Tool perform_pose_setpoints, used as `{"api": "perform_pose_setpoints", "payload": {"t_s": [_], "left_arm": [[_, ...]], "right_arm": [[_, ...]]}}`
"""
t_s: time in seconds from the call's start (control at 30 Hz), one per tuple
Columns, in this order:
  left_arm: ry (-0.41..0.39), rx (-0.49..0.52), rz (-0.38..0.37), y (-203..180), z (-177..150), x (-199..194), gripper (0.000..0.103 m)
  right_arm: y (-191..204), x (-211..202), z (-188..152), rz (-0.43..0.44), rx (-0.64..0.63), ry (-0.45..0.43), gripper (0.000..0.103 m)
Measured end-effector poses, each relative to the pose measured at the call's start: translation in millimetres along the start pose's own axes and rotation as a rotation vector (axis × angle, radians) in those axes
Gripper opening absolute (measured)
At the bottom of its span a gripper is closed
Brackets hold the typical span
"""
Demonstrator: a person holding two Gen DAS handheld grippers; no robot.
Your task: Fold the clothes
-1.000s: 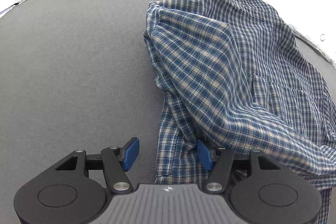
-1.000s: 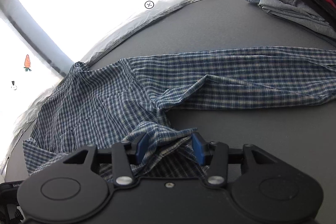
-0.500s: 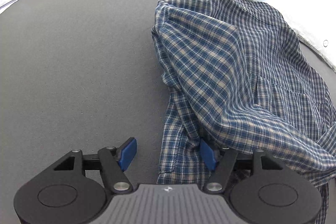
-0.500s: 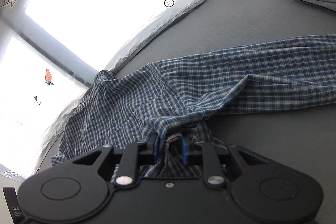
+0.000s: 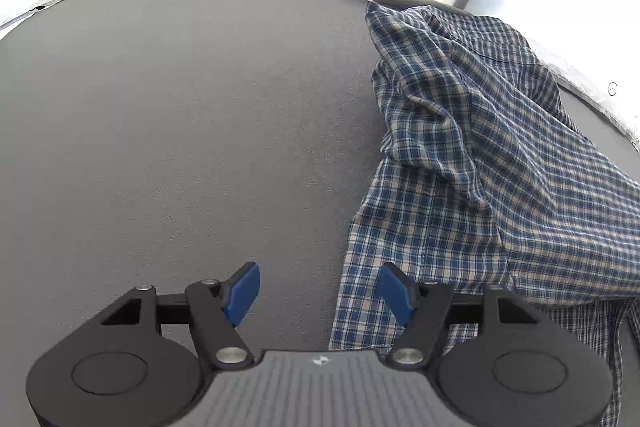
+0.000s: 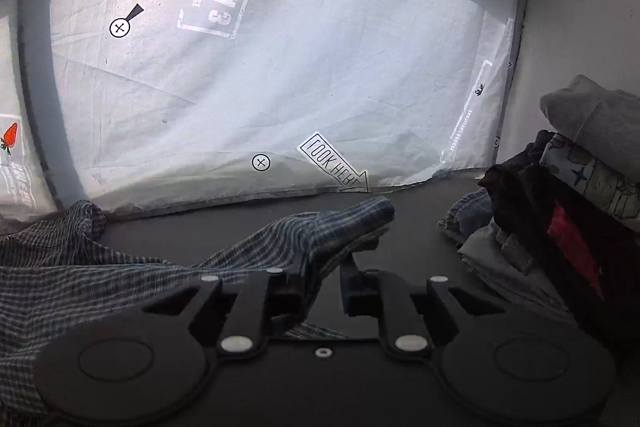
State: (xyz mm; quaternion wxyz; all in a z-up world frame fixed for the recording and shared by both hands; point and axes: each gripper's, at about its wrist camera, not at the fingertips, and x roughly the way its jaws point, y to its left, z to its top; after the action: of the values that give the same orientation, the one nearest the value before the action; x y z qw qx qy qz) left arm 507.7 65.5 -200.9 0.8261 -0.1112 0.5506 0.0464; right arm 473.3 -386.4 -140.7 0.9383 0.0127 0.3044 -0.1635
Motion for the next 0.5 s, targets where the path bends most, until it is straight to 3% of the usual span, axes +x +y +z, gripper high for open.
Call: {"api": "perform_pose_setpoints", "payload": {"t_s": [0.1, 0.17, 0.33, 0.5], "left_arm": [[-0.040, 0.012, -0.011, -0.8, 10.5, -3.0, 0.067], [-0.058, 0.000, -0.036, 2.1, 23.3, -2.2, 0.067], [-0.120, 0.018, -0.073, -3.4, 63.1, 1.7, 0.067], [-0.114, 0.023, -0.005, -9.9, 82.5, 27.4, 0.068]], "right_arm": [[-11.8, 1.1, -22.9, 0.053, 0.144, 0.056, 0.038], [-15.4, 3.0, -37.5, 0.079, 0.217, 0.093, 0.038], [-10.7, 15.5, -56.6, 0.052, 0.208, 0.147, 0.039], [-21.3, 25.9, -58.9, 0.031, 0.263, 0.156, 0.042]]}}
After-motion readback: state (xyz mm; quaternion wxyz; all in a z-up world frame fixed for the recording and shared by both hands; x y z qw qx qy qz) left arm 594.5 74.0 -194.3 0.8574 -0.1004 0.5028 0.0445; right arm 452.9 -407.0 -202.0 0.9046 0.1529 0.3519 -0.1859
